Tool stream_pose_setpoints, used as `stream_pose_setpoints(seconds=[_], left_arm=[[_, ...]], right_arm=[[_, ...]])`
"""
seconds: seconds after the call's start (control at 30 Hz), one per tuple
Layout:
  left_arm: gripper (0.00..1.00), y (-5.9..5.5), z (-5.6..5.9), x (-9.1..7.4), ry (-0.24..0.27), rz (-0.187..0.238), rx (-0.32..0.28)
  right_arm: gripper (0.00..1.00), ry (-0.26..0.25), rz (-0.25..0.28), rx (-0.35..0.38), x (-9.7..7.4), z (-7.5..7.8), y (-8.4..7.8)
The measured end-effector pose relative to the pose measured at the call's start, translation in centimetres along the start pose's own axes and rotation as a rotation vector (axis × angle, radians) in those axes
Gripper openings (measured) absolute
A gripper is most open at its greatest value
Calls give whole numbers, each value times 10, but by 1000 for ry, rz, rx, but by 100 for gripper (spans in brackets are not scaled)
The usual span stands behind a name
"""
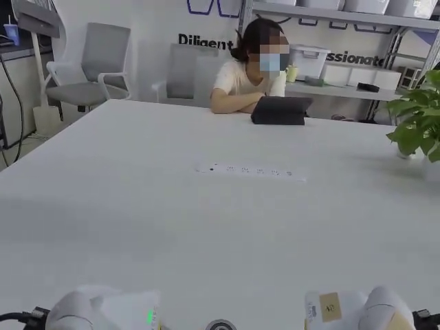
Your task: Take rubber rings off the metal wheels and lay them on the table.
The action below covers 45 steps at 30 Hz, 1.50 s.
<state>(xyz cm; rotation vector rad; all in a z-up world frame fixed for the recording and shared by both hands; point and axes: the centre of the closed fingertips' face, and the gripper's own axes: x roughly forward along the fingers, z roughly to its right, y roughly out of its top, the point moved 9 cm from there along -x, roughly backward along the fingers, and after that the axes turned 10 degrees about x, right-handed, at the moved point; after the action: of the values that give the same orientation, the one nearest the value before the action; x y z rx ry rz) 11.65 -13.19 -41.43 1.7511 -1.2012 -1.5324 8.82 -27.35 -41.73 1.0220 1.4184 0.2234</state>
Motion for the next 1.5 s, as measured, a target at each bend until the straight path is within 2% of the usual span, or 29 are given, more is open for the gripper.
stream_pose_setpoints(seconds=[0.2,0.27,0.33,0.47,0.5,0.63,0.77,1.03,1.07,1.17,1.33,1.5], left_arm=[[7,-1,-1,0,3,3,-10],[7,-1,-1,0,4,5,-13],[7,-1,-1,0,4,6,-15],[7,-2,-1,0,5,7,-20],[7,-2,-1,0,5,8,-22],[7,-2,-1,1,4,8,-28],[7,-3,-1,1,5,11,-33],[7,-3,-1,0,7,13,-37],[7,-3,-1,0,7,13,-37],[7,-3,-2,0,7,14,-38],[7,-3,-2,0,11,13,-40],[7,-3,-3,0,11,14,-41]], right_arm=[[11,-8,-8,-16,0,0,0],[4,-22,-23,-47,1,2,-1],[4,-23,-22,-15,0,2,-2],[2,-33,-33,-28,0,2,0],[0,-52,-36,-34,0,3,1],[0,-58,-49,-5,1,3,2],[0,-62,-50,98,0,5,2],[0,-52,-16,295,-3,8,1],[0,-48,-12,282,-4,10,1],[0,-43,5,331,-6,11,1],[0,-38,10,350,-6,12,1],[0,-21,26,412,-9,14,1]])
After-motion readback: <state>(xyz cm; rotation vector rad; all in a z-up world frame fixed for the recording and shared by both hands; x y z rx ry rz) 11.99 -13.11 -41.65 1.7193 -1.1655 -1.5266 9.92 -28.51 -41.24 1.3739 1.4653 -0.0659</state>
